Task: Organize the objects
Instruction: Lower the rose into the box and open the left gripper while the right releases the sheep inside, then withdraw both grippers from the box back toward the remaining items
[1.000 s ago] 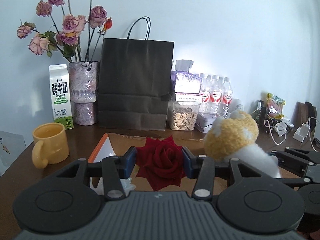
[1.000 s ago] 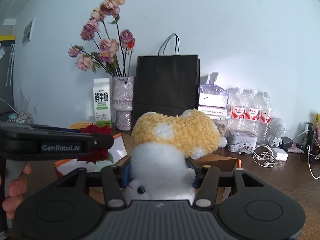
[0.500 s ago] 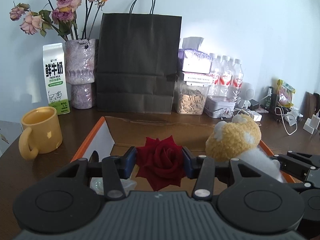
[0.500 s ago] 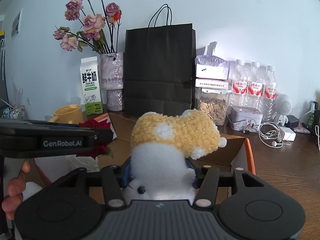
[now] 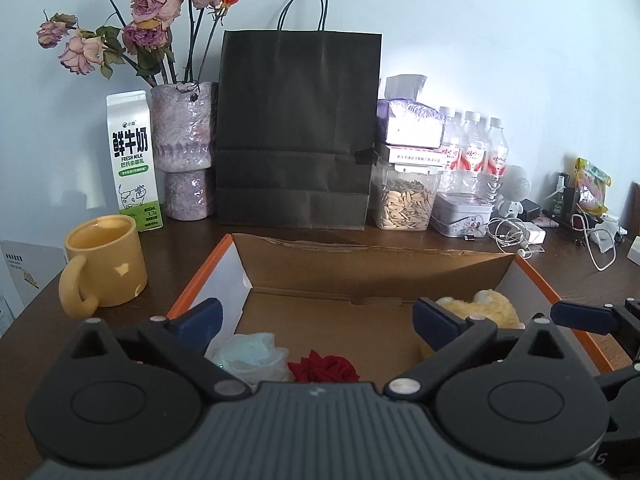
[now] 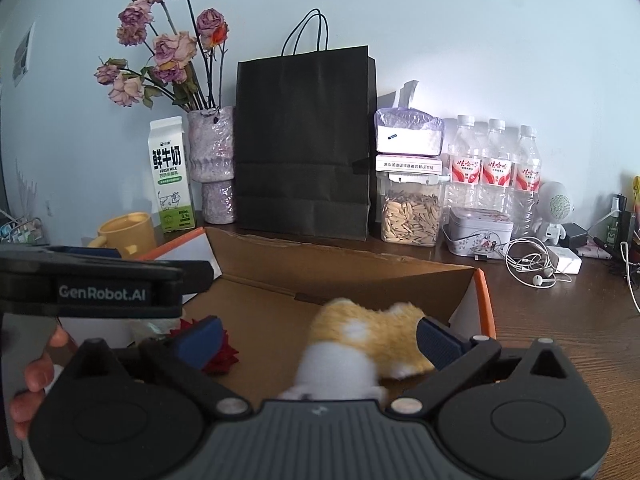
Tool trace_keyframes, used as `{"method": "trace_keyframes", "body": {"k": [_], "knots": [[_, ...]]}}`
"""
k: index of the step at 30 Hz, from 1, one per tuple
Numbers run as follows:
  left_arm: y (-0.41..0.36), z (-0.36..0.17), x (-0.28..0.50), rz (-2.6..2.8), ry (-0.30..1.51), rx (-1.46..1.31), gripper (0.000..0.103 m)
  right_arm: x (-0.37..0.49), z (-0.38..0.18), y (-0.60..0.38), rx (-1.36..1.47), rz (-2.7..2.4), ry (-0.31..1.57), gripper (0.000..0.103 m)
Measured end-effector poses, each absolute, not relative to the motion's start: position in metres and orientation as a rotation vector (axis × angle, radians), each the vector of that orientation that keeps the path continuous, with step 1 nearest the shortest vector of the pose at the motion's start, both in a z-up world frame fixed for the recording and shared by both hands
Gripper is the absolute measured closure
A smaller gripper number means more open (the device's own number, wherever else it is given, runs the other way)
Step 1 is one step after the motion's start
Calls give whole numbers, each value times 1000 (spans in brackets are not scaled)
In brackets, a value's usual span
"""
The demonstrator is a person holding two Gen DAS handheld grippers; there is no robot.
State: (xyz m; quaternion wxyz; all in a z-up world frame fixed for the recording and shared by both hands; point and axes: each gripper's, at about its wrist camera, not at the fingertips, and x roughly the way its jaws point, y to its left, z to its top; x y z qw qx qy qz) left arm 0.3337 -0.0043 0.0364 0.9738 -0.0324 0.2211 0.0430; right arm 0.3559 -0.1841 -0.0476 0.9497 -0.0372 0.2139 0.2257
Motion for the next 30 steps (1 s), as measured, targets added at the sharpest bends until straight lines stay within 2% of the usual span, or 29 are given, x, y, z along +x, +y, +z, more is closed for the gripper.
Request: {"method": "trace_keyframes", "body": {"k": [11,30], "knots": [[-6,42,324,87,416,-67,0,352,-44,-186,-78,451,418,0],[-2,56,252,70,382,-69,0,293,-26,-206,-93,443,380,0]]}}
